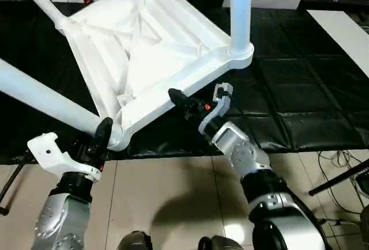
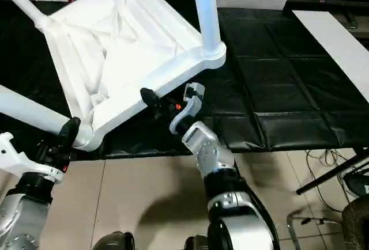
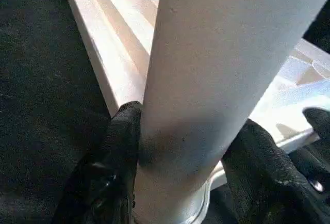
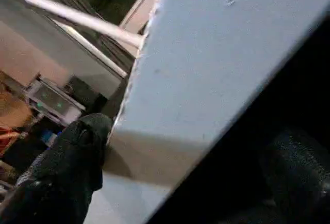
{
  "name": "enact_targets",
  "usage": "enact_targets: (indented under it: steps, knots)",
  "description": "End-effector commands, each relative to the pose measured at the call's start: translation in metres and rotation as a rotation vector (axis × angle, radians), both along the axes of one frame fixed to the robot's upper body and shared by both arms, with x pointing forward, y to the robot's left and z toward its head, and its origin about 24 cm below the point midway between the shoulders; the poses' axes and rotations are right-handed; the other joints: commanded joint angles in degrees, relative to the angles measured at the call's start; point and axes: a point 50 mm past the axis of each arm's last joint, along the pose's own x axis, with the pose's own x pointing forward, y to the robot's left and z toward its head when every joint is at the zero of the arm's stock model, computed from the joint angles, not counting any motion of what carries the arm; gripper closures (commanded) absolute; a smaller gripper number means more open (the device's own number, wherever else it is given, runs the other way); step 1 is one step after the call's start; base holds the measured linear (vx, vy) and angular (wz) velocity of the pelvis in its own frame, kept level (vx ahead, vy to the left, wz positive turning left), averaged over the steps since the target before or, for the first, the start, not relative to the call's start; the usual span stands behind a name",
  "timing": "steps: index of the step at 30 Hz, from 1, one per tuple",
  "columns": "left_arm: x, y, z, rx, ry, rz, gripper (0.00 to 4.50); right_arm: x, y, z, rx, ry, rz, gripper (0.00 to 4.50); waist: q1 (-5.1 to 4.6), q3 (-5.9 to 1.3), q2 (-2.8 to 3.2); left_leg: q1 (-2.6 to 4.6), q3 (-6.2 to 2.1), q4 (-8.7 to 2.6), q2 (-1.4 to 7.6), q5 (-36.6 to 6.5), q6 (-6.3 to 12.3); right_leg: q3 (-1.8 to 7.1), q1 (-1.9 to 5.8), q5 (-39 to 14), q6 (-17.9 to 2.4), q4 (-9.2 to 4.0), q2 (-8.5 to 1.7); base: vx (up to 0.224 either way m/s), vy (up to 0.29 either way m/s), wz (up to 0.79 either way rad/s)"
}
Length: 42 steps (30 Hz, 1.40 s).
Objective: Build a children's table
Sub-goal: Flip table
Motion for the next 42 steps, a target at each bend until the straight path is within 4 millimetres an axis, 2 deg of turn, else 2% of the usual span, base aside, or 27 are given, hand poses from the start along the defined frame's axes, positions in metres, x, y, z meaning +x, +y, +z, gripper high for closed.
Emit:
enact_targets:
  steps: [1,7,10,12,14,15,19,20,30,38,39,42]
  knots:
    - [-0.005,-0.031,-0.024,-0.159,0.119,-0.206,2.48,0.002,0.037,0.026,0.144,-0.022,0.039,0.0,-0.21,-2.04,-0.1,1.07,-1.27,-4.7,3.82,-8.6,3.34,3.04,1.51,-6.8,-10.8,-4.48,-4.53,0.0,0.0,0.0]
    - [-0.008,-0.034,-0.024,-0.134,0.129,-0.252,2.48,0.002,0.044,0.034,0.19,-0.043,0.064,0.0,0.39,-2.23,0.0,1.34,-0.86,-4.32,3.91,-3.6,5.67,2.94,1.68,0.8,-12.5,-3.76,-4.34,0.0,0.0,0.0]
    - [-0.009,-0.034,-0.022,-0.111,0.128,-0.278,2.48,0.001,0.046,0.039,0.227,-0.077,0.096,0.33,0.55,-2.09,-0.06,1.15,-0.89,-4.52,3.91,-5.3,5.67,2.96,1.85,-1.2,-12.3,-3.94,-4.49,0.0,0.0,0.0]
    - [-0.009,-0.034,-0.021,-0.093,0.126,-0.296,2.48,0.001,0.048,0.041,0.228,-0.081,0.103,0.49,0.49,-2.03,0.12,1.39,-0.88,-4.62,3.98,-6.4,4.71,2.99,1.65,-3.3,-12.2,-4.18,-4.46,0.0,0.0,0.0]
    - [-0.009,-0.035,-0.021,-0.085,0.127,-0.31,2.48,0.002,0.049,0.042,0.235,-0.079,0.102,0.59,0.5,-2.09,0.24,1.45,-0.85,-4.59,3.97,-5.8,4.48,3.0,1.64,-2.8,-12.3,-4.08,-4.43,0.0,0.0,0.0]
    - [-0.009,-0.036,-0.02,-0.066,0.13,-0.327,2.48,0.003,0.05,0.043,0.248,-0.071,0.097,0.84,0.56,-2.16,0.33,1.48,-0.84,-4.52,3.96,-5.4,4.5,3.02,1.67,-2.0,-12.4,-3.96,-4.42,0.0,0.0,0.0]
    - [-0.008,-0.038,-0.02,-0.048,0.127,-0.338,2.48,0.002,0.051,0.044,0.261,-0.067,0.091,1.05,0.58,-2.25,0.27,1.39,-0.75,-4.37,3.92,-3.9,5.0,3.0,1.83,0.7,-13.1,-3.67,-4.37,0.0,0.0,0.0]
    - [-0.007,-0.039,-0.02,-0.047,0.127,-0.341,2.48,0.002,0.052,0.044,0.262,-0.068,0.094,1.15,0.62,-2.26,0.41,1.36,-0.71,-4.33,3.9,-3.6,5.26,3.01,1.84,1.3,-13.3,-3.63,-4.4,0.0,0.0,0.0]
    - [-0.008,-0.04,-0.022,-0.011,0.141,-0.358,2.48,0.001,0.053,0.044,0.266,-0.072,0.099,1.92,0.7,-2.2,0.56,1.45,-0.65,-4.29,3.94,-3.6,5.4,3.0,1.83,0.5,-13.7,-3.64,-4.44,0.0,0.0,0.0]
    - [-0.006,-0.038,-0.025,0.061,0.161,-0.385,2.48,0.004,0.05,0.045,0.272,-0.077,0.073,2.14,0.77,-2.41,0.82,1.47,-0.62,-4.07,3.89,-1.9,6.27,2.93,1.94,2.8,-14.4,-3.31,-4.37,0.0,0.0,0.0]
    - [-0.006,-0.038,-0.025,0.061,0.161,-0.385,1.92,0.004,0.05,0.045,0.272,-0.077,0.073,2.16,0.77,-2.41,0.82,1.47,-0.62,-4.07,3.89,-1.9,6.27,2.93,1.94,2.8,-14.4,-3.31,-4.37,0.0,0.0,0.0]
    - [-0.004,-0.035,-0.027,0.084,0.168,-0.36,1.78,0.008,0.044,0.047,0.278,-0.079,0.043,2.19,0.79,-2.58,1.0,1.55,-0.58,-3.99,3.92,-1.6,6.1,2.9,1.96,3.6,-14.9,-3.21,-4.32,0.0,0.0,0.0]
